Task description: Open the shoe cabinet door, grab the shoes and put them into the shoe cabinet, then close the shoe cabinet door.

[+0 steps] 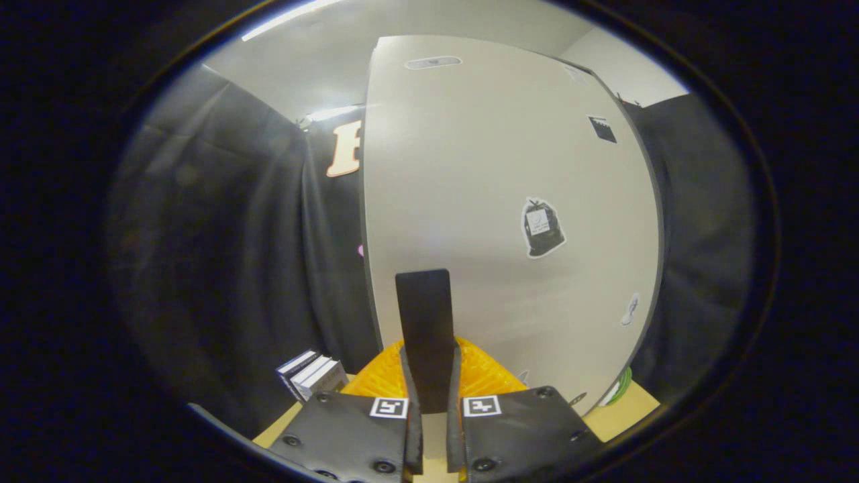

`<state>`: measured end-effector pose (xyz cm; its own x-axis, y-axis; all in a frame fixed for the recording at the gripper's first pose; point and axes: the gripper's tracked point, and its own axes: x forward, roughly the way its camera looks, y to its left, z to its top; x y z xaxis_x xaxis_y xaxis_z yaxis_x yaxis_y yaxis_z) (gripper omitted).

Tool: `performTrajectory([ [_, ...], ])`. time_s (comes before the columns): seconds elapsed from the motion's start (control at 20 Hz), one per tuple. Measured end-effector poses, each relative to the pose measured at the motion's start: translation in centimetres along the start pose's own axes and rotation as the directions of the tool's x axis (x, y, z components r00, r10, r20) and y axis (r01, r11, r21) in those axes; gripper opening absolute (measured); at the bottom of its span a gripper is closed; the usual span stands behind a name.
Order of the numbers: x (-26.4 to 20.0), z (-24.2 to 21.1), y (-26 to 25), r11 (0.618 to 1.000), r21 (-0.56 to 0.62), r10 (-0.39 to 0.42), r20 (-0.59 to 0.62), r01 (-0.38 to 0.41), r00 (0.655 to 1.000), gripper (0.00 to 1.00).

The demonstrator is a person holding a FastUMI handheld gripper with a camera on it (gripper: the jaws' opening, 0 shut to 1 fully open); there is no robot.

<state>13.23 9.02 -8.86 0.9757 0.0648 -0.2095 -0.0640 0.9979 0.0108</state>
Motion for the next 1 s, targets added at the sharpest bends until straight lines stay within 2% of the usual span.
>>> performTrajectory([
  [0.4,-1.6,0.1,-0.9,0.997,0.019,0.079,-0.014,-0.079,0.997,0.16],
  [0.85,-3.9,0.2,-2.4,0.978,-0.02,0.208,-0.031,-0.209,0.978,0.16],
  [1.0,-5.2,0.3,-3.5,0.974,-0.025,0.223,-0.038,-0.224,0.974,0.16],
])
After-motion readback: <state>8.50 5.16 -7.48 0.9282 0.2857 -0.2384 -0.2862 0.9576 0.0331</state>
